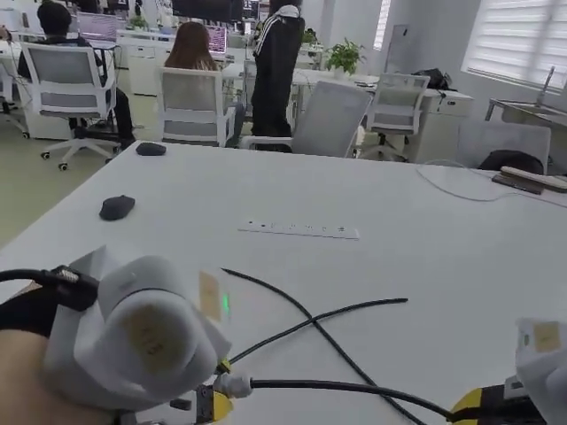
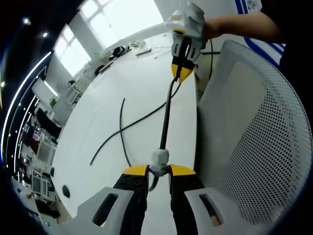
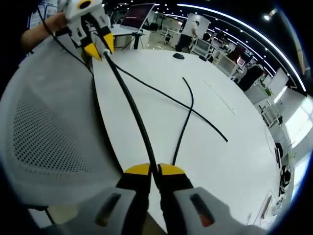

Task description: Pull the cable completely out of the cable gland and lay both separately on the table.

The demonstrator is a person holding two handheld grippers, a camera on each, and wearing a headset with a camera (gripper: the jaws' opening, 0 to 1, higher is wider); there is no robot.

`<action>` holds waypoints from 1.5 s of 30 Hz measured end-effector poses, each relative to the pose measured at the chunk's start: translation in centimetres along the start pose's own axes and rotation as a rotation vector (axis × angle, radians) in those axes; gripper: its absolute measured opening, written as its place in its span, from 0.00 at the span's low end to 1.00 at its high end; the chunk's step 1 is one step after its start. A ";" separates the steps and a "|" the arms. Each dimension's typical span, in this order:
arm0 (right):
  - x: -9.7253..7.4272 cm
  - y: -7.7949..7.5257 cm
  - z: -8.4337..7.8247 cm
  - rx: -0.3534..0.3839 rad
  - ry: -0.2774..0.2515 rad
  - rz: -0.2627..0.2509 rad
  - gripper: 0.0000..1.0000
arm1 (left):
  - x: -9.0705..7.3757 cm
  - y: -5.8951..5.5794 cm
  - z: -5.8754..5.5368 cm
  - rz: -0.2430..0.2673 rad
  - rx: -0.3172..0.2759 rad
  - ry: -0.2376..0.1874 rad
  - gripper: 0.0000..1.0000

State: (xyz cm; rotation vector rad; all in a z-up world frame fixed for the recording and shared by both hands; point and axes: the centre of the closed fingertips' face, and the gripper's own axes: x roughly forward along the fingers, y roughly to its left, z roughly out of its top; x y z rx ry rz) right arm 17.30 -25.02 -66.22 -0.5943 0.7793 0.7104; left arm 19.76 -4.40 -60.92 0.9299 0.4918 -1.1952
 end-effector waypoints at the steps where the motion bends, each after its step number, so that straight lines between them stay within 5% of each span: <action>1: 0.1 -0.2 -0.4 0.007 0.008 -0.007 0.03 | 0.0 0.0 -0.1 0.001 -0.001 0.001 0.17; 8: 0.7 -0.9 -2.9 0.092 0.066 -0.032 0.05 | -0.1 -0.2 -0.1 -0.003 -0.010 -0.001 0.17; 13: 0.0 1.0 -3.4 0.140 0.115 0.088 0.11 | 0.1 -0.5 0.5 -0.003 -0.003 -0.001 0.17; 16: -0.6 2.5 -1.5 0.155 0.057 0.173 0.18 | 0.0 -1.0 1.3 -0.016 -0.013 -0.033 0.17; 19: -1.5 3.9 0.5 0.107 0.044 0.224 0.18 | 0.3 -1.4 1.5 -0.021 0.004 -0.021 0.17; 22: -2.1 5.4 4.1 0.070 -0.026 0.263 0.21 | 0.5 -1.5 1.7 -0.015 0.017 -0.015 0.17; 27: -2.3 7.3 9.2 0.011 -0.124 0.279 0.24 | 0.5 -1.4 2.3 0.019 0.028 -0.012 0.17; 32: -1.4 8.5 13.9 0.005 -0.234 0.235 0.18 | 0.7 -1.7 2.8 0.034 0.058 -0.013 0.17; 37: 0.1 8.9 14.9 0.000 -0.223 0.196 0.16 | 0.9 -1.9 3.5 0.058 0.114 -0.016 0.17; 41: 0.2 9.2 14.4 -0.042 -0.197 0.218 0.04 | 0.8 -1.9 3.9 0.058 0.122 -0.027 0.17; 45: 0.0 9.1 14.2 -0.030 -0.201 0.219 0.03 | 0.9 -2.0 4.0 0.043 0.114 -0.036 0.17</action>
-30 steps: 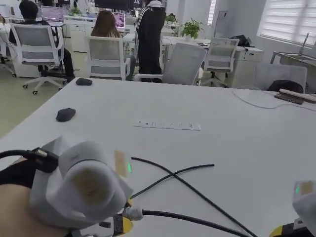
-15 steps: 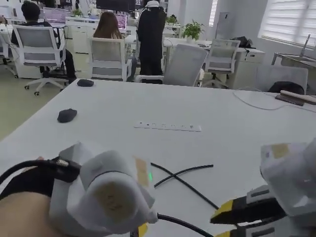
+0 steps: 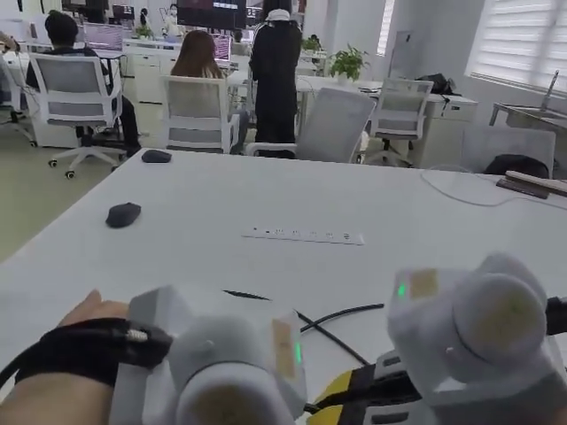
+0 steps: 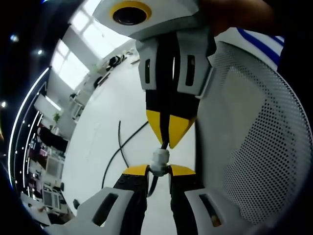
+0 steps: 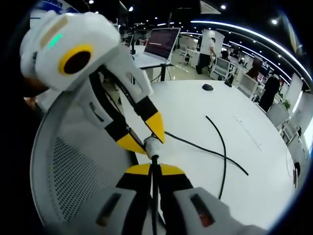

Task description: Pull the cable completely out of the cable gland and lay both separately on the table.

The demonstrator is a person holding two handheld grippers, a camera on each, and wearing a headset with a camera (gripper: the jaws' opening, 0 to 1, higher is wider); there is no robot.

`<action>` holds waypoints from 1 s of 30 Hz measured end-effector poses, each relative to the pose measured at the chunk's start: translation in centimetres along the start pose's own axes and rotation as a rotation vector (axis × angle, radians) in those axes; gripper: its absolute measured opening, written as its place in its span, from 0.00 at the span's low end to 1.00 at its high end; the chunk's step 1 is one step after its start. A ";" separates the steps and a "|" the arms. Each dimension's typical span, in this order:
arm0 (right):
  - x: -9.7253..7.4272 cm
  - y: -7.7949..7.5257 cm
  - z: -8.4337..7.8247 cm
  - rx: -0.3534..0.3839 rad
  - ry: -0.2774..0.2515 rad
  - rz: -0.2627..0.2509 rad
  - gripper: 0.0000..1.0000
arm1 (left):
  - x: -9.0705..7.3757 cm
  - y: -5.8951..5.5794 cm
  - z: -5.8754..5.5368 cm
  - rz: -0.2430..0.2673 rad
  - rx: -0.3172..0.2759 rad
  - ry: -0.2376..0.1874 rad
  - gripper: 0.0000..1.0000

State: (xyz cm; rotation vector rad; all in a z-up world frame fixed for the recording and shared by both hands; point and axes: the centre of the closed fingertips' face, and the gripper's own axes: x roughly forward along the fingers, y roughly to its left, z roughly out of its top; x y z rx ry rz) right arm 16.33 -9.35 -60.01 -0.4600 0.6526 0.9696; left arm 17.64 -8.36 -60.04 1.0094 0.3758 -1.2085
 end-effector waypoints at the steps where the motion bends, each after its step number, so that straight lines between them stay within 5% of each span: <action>1: -0.1 -0.1 -0.2 0.000 0.003 -0.002 0.03 | 0.0 0.0 -0.1 0.001 0.001 0.005 0.17; 15: -2.0 -1.1 -3.8 0.032 0.048 -0.042 0.03 | 0.2 0.3 -1.9 -0.005 -0.036 0.034 0.17; 30: -4.1 -3.9 -9.7 0.091 0.176 -0.144 0.04 | -0.3 0.2 -2.9 -0.002 -0.056 0.045 0.17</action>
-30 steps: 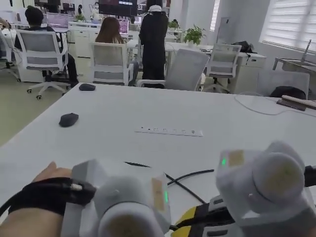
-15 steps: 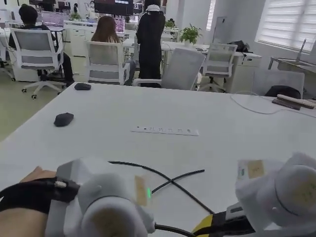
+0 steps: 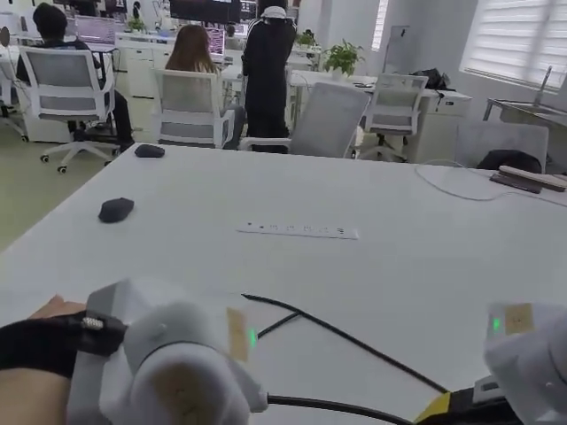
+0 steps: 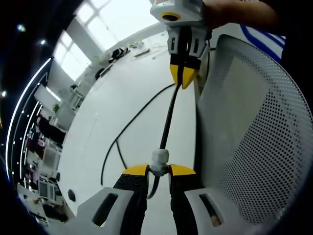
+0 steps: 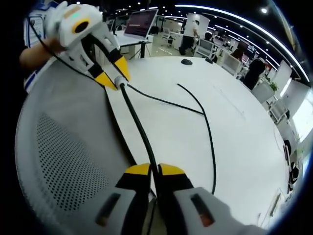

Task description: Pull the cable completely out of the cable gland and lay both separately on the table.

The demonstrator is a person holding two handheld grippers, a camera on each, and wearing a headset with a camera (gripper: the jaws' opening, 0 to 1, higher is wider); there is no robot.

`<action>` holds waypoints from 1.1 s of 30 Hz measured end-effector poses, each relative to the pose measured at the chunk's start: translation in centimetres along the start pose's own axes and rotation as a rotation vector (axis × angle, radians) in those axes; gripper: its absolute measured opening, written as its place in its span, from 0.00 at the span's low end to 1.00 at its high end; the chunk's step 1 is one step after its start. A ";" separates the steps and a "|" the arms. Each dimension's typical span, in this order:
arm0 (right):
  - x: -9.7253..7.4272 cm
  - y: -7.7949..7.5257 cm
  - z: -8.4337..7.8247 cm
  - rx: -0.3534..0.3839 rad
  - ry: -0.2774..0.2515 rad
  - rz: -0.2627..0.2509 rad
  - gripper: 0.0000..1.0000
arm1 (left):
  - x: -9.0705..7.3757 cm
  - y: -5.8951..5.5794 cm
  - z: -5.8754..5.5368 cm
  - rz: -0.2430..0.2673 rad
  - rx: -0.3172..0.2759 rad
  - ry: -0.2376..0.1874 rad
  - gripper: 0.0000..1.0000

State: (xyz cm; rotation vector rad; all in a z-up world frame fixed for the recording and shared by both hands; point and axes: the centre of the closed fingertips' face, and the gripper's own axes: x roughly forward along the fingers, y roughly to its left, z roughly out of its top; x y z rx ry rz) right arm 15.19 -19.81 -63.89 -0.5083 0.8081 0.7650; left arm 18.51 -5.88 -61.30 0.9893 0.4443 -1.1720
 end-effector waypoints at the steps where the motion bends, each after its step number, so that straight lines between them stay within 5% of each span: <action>1: 0.0 -0.2 -0.3 0.001 0.004 -0.007 0.04 | 0.0 0.0 0.0 0.001 -0.001 0.000 0.17; 14: 0.4 -3.6 -4.3 0.065 0.093 -0.127 0.06 | -0.3 0.2 -0.3 0.012 -0.013 0.002 0.17; 18: 0.4 -3.5 -5.0 0.069 0.135 -0.115 0.08 | -0.3 0.1 -0.2 0.008 -0.019 -0.002 0.17; 21: 0.1 -2.4 -4.9 0.029 0.176 -0.065 0.22 | -0.3 0.0 0.0 0.003 -0.022 -0.003 0.17; 24: -0.3 1.1 -2.4 0.064 0.103 0.119 0.29 | -0.1 -0.3 0.1 -0.003 -0.017 -0.003 0.16; 25: -0.6 1.8 -0.8 0.038 0.060 0.145 0.29 | 0.0 -0.4 0.2 -0.008 -0.012 -0.001 0.16; 30: -0.7 4.3 4.6 -0.010 -0.062 0.198 0.28 | 0.1 -0.6 0.5 -0.011 -0.006 -0.005 0.16; 33: 0.3 4.8 6.8 -0.095 -0.090 0.144 0.24 | -0.1 -0.6 0.9 -0.007 0.002 -0.014 0.17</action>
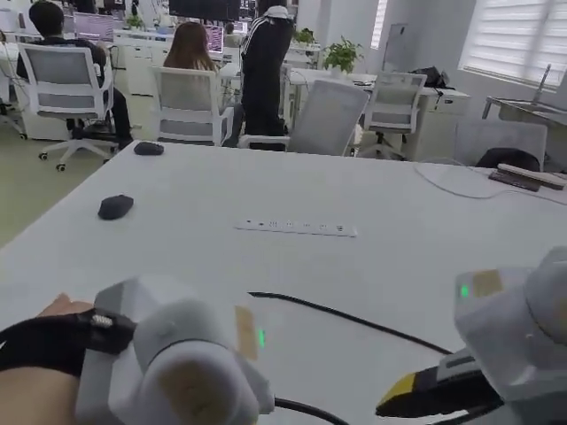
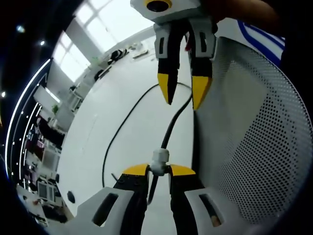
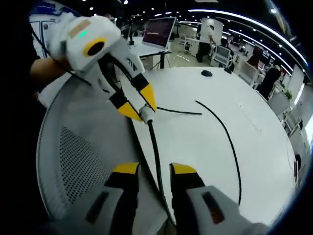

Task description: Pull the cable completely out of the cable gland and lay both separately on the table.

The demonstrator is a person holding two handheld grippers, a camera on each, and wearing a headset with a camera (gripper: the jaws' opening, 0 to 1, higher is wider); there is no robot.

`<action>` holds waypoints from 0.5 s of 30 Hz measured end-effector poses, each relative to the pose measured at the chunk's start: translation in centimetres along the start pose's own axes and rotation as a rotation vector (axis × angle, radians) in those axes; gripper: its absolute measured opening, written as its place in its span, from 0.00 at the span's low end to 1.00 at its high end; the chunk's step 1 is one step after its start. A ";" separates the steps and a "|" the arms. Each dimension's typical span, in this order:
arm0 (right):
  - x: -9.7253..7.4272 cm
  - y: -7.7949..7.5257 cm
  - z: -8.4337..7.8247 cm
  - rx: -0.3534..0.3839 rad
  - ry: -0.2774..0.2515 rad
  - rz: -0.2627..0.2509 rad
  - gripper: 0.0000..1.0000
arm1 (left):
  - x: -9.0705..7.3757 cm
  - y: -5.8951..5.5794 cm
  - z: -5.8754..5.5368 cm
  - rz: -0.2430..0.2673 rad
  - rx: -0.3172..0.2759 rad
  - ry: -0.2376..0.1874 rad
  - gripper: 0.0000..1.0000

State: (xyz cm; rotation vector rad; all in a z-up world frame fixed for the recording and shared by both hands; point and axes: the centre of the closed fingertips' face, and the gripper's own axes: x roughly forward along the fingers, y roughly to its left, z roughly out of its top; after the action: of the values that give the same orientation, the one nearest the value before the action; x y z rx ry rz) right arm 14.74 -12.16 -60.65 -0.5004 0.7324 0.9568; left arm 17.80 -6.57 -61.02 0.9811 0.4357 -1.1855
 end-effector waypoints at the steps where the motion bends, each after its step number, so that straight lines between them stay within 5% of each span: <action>1: 0.6 -0.1 0.4 -0.024 0.006 -0.031 0.23 | 0.0 0.0 0.1 0.000 0.002 -0.002 0.17; 8: 2.6 1.0 3.3 -0.083 -0.045 -0.059 0.15 | -0.3 -0.5 1.2 -0.010 0.024 -0.026 0.17; 15: 2.8 0.7 2.7 -0.138 0.002 -0.066 0.04 | -0.4 -0.6 1.1 -0.017 0.026 -0.027 0.17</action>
State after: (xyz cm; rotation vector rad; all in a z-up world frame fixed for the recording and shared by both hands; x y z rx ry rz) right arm 16.06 -8.41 -61.02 -0.6431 0.6500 0.9490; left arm 16.86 -7.27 -60.42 0.9838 0.4089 -1.2215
